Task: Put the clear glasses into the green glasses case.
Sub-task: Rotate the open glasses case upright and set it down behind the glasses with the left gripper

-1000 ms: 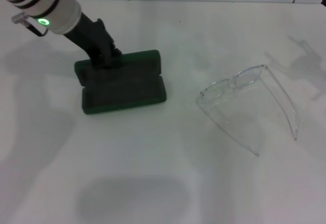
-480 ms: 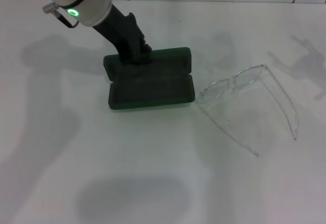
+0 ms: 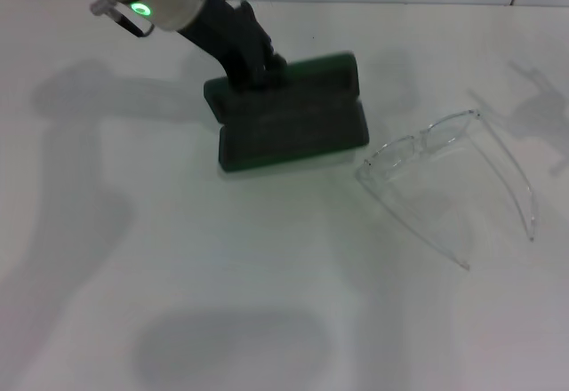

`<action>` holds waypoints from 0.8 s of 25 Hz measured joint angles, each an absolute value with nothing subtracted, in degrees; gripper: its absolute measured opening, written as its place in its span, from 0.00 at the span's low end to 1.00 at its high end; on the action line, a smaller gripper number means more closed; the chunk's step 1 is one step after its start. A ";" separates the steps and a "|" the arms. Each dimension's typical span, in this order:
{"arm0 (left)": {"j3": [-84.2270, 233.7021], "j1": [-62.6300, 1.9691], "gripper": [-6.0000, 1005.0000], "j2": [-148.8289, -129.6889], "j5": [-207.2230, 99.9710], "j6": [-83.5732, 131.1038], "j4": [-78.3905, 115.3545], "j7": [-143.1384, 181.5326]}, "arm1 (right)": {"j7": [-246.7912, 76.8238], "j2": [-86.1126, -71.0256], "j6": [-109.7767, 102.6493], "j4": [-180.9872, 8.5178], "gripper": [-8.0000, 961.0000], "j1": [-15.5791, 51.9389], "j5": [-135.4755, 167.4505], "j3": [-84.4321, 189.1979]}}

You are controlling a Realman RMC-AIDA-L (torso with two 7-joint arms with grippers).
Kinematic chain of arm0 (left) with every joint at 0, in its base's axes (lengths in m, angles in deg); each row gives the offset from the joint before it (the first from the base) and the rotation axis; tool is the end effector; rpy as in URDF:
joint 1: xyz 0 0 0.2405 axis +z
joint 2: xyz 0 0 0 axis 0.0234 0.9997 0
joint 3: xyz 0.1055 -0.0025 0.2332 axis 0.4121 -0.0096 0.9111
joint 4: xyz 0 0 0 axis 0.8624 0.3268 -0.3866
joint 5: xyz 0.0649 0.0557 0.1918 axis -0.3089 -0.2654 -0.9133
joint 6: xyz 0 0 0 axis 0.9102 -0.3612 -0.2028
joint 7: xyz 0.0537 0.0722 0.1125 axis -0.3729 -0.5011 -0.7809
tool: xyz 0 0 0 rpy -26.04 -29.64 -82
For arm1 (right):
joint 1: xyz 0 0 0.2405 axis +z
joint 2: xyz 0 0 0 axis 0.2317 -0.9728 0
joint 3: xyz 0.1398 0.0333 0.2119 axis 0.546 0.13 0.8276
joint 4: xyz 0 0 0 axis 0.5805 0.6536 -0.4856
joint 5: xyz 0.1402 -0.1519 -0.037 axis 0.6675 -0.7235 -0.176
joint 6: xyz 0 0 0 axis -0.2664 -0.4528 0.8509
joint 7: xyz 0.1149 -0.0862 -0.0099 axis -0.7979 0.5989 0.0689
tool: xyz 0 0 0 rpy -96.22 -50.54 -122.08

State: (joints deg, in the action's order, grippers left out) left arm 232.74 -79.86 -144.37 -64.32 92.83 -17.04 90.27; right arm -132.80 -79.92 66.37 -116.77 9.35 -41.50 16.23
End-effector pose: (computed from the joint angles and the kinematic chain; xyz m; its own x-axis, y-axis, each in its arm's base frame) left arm -0.1298 0.4496 -0.0150 0.9765 0.0068 -0.2152 -0.0402 -0.9761 -0.2137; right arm 0.2903 0.3541 0.0930 0.7314 0.1803 -0.6577 -0.4597 -0.5821 -0.6707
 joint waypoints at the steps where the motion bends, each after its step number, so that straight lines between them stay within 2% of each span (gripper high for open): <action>1: 232.74 -79.34 0.20 -144.20 -62.16 93.37 -17.99 90.02 | -132.80 -79.92 66.39 -116.74 0.90 9.39 -41.52 16.23; 5: 232.74 -76.44 0.20 -143.11 -50.81 99.02 -23.40 89.06 | -132.80 -79.92 66.64 -116.81 0.90 9.54 -41.55 16.23; 10: 232.74 -71.90 0.20 -139.92 -37.78 106.91 -25.21 91.11 | -132.80 -80.03 67.18 -116.97 0.90 9.67 -41.56 15.96; 14: 232.74 -67.29 0.20 -135.70 -28.25 112.69 -23.73 96.07 | -132.80 -80.33 68.07 -117.02 0.90 9.81 -41.66 15.70; 20: 232.79 -62.41 0.20 -127.46 -21.10 120.71 -16.47 102.75 | -132.80 -80.55 69.41 -116.98 0.90 9.55 -41.92 15.44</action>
